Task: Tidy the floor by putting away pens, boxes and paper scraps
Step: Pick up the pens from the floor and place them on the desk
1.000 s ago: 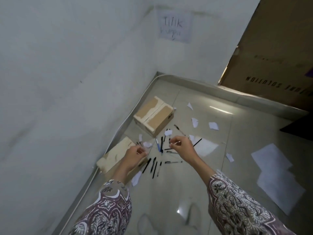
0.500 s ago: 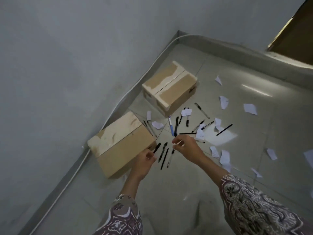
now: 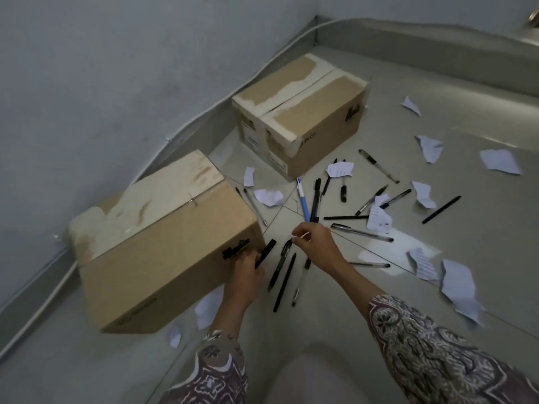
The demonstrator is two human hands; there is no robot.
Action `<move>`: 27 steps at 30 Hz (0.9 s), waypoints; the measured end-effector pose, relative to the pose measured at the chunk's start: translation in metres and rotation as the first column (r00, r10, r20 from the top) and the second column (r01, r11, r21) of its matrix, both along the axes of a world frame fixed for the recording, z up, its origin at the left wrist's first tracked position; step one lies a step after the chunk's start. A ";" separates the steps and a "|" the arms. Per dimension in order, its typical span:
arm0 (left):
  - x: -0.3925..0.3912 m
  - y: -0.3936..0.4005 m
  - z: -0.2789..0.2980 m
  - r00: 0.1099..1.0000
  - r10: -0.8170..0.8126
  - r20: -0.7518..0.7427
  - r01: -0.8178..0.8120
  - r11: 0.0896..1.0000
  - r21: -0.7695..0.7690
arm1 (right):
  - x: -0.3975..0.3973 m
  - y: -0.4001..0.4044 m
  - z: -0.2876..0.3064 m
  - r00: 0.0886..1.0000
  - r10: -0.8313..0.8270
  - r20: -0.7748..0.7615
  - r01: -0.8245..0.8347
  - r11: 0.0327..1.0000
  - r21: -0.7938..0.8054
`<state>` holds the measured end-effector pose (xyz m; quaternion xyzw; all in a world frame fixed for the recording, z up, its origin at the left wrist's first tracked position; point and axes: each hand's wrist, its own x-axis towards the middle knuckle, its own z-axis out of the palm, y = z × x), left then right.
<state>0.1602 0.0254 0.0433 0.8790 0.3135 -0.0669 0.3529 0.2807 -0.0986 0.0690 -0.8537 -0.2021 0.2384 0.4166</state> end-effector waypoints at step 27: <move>0.023 -0.037 -0.061 0.995 -0.083 -0.052 0.093 0.969 0.230 | -0.030 -0.032 -0.065 0.980 -0.119 0.158 0.115 0.993 0.033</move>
